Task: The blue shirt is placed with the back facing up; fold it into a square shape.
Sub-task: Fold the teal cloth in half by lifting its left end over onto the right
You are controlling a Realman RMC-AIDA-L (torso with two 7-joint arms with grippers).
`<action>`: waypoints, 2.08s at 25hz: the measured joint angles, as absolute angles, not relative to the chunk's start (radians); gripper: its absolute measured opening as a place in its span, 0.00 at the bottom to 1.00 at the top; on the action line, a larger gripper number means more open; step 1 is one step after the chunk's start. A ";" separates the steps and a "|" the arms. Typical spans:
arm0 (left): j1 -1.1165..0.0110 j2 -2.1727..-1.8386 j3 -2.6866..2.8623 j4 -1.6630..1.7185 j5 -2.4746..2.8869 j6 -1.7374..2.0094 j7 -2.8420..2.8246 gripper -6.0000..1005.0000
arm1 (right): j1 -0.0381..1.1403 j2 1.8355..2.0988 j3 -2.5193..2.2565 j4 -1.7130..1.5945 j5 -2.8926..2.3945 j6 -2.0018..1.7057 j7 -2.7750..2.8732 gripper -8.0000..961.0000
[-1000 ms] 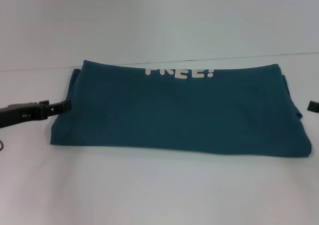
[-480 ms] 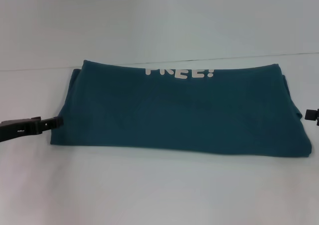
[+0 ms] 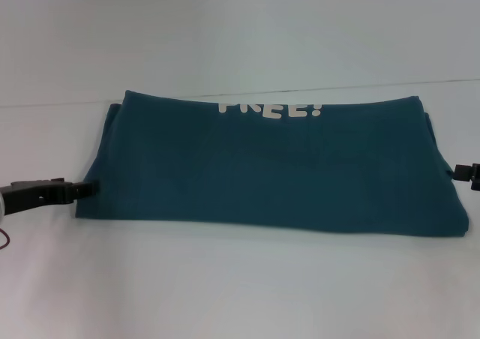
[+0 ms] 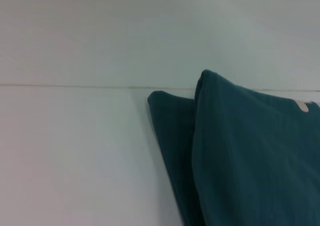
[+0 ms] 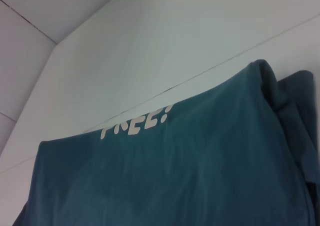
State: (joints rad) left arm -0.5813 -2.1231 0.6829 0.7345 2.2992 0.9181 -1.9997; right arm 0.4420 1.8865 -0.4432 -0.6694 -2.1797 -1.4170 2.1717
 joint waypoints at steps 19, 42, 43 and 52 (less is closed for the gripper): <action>-0.585 -2.123 0.711 0.715 2.307 0.955 -1.993 0.70 | 0.439 1.890 -0.443 -0.667 -2.180 -1.411 2.172 0.71; -0.587 -2.126 0.724 0.742 2.356 0.971 -2.011 0.18 | 0.434 1.894 -0.447 -0.664 -2.184 -1.400 2.173 0.70; -0.587 -2.126 0.724 0.743 2.356 0.971 -2.011 0.10 | 0.434 1.893 -0.448 -0.664 -2.192 -1.395 2.179 0.70; -0.584 -2.126 0.721 0.766 2.356 0.999 -2.013 0.01 | 0.444 1.897 -0.451 -0.662 -2.283 -1.369 2.233 0.70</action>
